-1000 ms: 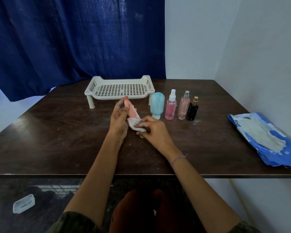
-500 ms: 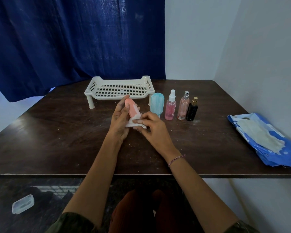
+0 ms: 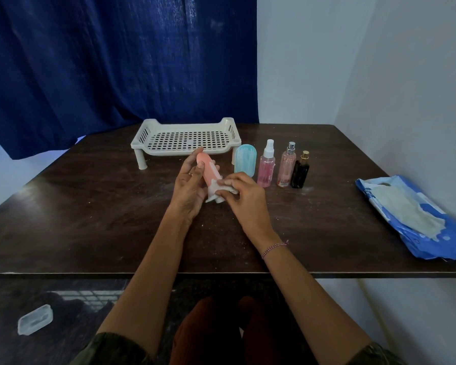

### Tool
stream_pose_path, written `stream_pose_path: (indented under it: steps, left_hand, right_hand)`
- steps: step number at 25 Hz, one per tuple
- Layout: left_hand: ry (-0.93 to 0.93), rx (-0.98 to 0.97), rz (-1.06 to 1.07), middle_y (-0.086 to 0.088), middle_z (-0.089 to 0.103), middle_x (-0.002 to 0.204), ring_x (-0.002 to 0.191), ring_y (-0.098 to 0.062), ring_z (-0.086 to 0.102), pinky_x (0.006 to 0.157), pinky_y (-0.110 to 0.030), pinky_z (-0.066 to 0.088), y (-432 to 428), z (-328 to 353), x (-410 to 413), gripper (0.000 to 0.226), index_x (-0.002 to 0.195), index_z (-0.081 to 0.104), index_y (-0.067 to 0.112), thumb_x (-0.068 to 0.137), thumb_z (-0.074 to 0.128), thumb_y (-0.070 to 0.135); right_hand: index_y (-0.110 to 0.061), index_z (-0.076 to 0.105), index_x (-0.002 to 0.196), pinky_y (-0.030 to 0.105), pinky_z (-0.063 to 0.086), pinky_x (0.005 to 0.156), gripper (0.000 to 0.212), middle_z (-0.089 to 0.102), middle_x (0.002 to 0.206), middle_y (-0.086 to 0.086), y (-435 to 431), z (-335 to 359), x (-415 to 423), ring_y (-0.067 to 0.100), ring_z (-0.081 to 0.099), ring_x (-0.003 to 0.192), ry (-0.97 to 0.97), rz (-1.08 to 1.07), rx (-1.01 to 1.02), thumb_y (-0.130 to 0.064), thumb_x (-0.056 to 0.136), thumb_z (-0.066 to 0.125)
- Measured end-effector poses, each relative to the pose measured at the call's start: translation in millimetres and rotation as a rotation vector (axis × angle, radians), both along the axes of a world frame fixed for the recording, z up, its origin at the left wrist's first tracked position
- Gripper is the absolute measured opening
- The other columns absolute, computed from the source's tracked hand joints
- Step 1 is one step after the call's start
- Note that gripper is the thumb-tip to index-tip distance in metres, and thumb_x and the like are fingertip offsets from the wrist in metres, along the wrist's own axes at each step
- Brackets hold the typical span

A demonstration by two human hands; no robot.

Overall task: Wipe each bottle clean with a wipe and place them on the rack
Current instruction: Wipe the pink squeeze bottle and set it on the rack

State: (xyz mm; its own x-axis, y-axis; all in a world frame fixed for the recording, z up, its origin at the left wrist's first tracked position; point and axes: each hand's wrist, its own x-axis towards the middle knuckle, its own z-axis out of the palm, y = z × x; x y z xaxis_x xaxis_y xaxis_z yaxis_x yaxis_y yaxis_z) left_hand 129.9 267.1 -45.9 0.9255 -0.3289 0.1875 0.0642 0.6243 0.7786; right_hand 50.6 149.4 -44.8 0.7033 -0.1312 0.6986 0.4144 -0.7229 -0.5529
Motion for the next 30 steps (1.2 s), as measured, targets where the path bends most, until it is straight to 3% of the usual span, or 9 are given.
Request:
stream_pose_path:
  steps: [3,6,9,14,21,26,30]
  left_hand:
    - [0.012,-0.011,0.002,-0.011,0.058,0.117,0.106,-0.021,0.059,0.091,-0.039,0.052,0.8,-0.5,0.5,0.041,0.123,0.054,0.025,0.083,0.056,0.021]
    - [0.009,-0.025,0.030,-0.009,0.061,0.111,0.101,-0.019,0.061,0.087,-0.036,0.055,1.7,0.8,0.5,0.031,0.121,0.054,0.024,0.091,0.050,0.016]
    - [0.015,-0.025,0.041,-0.011,0.059,0.113,0.101,-0.019,0.061,0.086,-0.036,0.056,1.2,0.8,0.1,0.031,0.122,0.054,0.024,0.091,0.050,0.017]
    - [0.004,0.004,0.026,-0.013,0.056,0.121,0.104,-0.020,0.060,0.091,-0.041,0.052,-0.7,0.2,0.6,0.034,0.128,0.050,0.022,0.095,0.047,0.015]
    - [-0.016,-0.011,0.006,-0.013,0.053,0.126,0.105,-0.019,0.062,0.082,-0.035,0.057,2.6,-1.0,1.2,0.037,0.123,0.053,0.027,0.086,0.054,0.020]
    - [-0.070,0.054,-0.077,-0.012,0.057,0.120,0.104,-0.020,0.061,0.082,-0.033,0.057,-1.8,-3.8,-2.2,0.040,0.125,0.054,0.025,0.085,0.056,0.019]
    - [-0.075,0.064,-0.073,-0.010,0.059,0.118,0.103,-0.021,0.060,0.086,-0.034,0.055,-1.6,-2.7,-3.5,0.040,0.124,0.055,0.024,0.084,0.056,0.019]
  right_hand:
    - [0.002,0.070,0.095,0.017,0.045,0.090,0.017,0.065,0.100,0.011,2.3,-0.9,-2.0,0.017,0.061,0.096,-0.034,0.017,-0.097,-0.002,0.078,0.070]
    - [-0.002,0.070,0.101,0.019,0.044,0.093,0.021,0.067,0.105,0.008,2.3,0.7,-6.2,0.016,0.060,0.100,-0.024,0.033,-0.162,-0.004,0.079,0.070]
    - [-0.012,0.071,0.103,0.022,0.048,0.078,0.024,0.068,0.101,-0.001,-1.4,1.6,-8.1,0.014,0.058,0.093,-0.038,-0.121,-0.267,-0.017,0.079,0.072]
    - [-0.003,0.070,0.103,0.031,0.053,0.081,0.025,0.065,0.096,0.007,-1.7,1.8,-6.2,0.019,0.060,0.089,-0.016,-0.088,-0.165,-0.011,0.079,0.072]
    - [-0.004,0.071,0.101,0.027,0.052,0.084,0.018,0.064,0.099,0.007,-2.0,0.8,-6.1,0.017,0.061,0.092,-0.054,0.003,-0.187,-0.004,0.083,0.066]
    - [0.000,0.070,0.100,0.028,0.052,0.088,0.017,0.066,0.100,0.009,-2.8,-0.2,-3.5,0.017,0.062,0.095,-0.121,-0.028,-0.092,-0.002,0.083,0.066]
    - [-0.001,0.070,0.099,0.024,0.048,0.090,0.020,0.067,0.099,0.009,-0.1,-3.0,-4.3,0.017,0.061,0.096,-0.154,0.038,-0.162,0.002,0.079,0.067]
